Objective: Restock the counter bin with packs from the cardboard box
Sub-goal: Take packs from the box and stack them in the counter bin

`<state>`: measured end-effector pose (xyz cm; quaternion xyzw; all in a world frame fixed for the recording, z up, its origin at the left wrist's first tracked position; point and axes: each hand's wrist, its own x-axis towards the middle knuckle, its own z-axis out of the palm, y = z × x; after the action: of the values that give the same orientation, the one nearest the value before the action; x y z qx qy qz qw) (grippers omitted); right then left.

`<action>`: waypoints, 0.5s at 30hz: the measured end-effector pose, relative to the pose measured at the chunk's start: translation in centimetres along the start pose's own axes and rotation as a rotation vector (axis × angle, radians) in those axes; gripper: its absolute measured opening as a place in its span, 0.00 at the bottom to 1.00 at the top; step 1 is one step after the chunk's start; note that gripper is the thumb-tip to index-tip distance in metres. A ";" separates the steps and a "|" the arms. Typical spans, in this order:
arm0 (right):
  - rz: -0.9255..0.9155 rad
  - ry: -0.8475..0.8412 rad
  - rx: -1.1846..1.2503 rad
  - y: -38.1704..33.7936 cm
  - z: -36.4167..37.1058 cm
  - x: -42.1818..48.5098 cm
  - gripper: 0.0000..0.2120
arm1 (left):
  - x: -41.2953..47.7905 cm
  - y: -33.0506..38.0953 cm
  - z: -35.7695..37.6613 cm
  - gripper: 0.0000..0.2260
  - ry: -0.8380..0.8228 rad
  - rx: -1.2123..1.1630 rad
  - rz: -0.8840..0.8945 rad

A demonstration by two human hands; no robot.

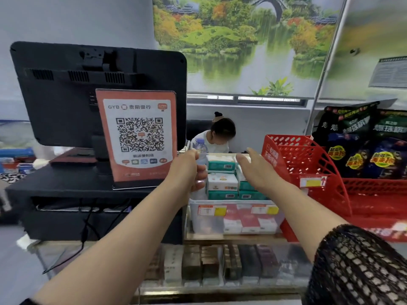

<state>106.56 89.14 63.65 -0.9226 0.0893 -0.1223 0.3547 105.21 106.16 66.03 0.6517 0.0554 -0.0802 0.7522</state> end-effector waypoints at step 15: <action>0.174 -0.114 0.778 -4.0 5.1 -12.3 0.34 | -6.1 -7.3 -5.7 0.14 0.000 0.126 -0.078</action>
<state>96.66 98.42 60.68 -0.7138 0.0943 -0.0652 0.6909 97.94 111.09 59.30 0.6951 0.0756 -0.1124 0.7060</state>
